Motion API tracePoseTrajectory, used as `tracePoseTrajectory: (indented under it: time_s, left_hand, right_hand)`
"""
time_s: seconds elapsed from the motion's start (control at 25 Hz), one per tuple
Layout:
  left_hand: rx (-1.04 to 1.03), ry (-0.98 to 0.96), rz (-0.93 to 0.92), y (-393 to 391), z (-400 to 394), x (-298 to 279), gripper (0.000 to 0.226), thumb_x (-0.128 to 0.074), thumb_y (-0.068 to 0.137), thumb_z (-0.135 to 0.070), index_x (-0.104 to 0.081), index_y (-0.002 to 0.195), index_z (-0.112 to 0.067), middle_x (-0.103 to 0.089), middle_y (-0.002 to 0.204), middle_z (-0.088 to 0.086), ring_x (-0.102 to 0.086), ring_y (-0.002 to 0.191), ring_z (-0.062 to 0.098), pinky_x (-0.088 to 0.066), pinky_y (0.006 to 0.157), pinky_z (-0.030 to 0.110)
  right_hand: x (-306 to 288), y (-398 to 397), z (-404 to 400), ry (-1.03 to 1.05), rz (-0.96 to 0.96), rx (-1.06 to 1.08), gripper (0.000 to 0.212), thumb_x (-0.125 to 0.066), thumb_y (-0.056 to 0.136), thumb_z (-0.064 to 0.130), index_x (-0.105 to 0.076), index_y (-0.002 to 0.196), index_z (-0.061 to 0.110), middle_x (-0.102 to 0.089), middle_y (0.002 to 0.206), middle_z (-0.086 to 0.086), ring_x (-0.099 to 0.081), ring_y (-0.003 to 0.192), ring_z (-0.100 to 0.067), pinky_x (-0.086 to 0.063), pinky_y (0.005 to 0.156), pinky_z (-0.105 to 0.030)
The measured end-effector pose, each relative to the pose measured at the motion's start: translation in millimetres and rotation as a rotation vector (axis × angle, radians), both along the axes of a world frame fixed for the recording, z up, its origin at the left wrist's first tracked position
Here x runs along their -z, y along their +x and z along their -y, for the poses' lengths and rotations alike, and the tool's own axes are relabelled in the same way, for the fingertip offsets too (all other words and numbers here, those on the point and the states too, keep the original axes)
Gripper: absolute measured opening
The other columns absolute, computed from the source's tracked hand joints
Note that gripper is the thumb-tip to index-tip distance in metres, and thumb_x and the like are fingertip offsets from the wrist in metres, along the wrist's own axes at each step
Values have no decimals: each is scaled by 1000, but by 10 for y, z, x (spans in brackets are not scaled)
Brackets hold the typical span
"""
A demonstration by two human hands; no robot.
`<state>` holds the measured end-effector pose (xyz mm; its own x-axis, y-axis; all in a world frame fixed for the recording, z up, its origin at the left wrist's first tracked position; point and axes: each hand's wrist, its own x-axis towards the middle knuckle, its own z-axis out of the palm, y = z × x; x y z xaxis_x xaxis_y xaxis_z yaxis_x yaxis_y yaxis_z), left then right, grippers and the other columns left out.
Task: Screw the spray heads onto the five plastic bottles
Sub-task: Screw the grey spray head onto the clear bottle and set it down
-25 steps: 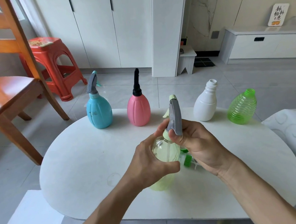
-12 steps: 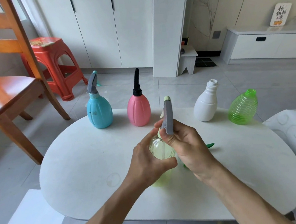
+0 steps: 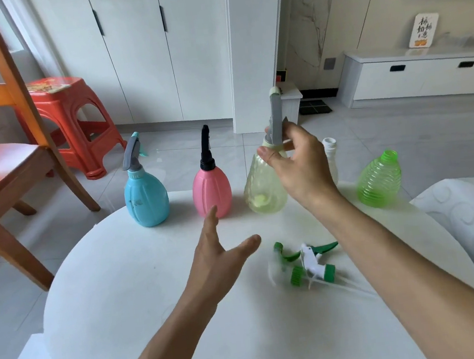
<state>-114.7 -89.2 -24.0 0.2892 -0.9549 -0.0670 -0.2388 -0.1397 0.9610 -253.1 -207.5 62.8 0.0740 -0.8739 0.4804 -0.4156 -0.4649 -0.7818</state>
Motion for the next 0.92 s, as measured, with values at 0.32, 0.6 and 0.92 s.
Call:
tracePoseTrajectory:
  time_s: [0.32,0.6,0.92]
  left_hand:
    - [73,-18,157,29,21,30,88,-71,84,-43,-15,151,-49,-27,155,-19,-24,143,6,-30,113,33]
    - [131,-16,263,-34,36,32,78,-65,89,-44,-20,153,-42,-26,158,-16,-23,143,6,-27,113,30]
    - [165,-12,271,-103,35,50,80,-67,86,-48,-21,152,-43,-27,158,-16,-23,141,3,-22,102,22]
  right_hand:
    - [450,126,689,86,-158,57,22,-71,86,23,-65,106,14,-68,108,-5,-62,101,-26,-49,86,-43]
    - [480,34,815,94,-227,95,24,-71,86,25,-63,106,14,-68,105,-5,-62,98,-29,-49,80,-39]
    - [476,38,806,117,-220,46,32,-69,88,22,-61,118,15,-69,112,-5,-61,106,-27,-44,80,-31]
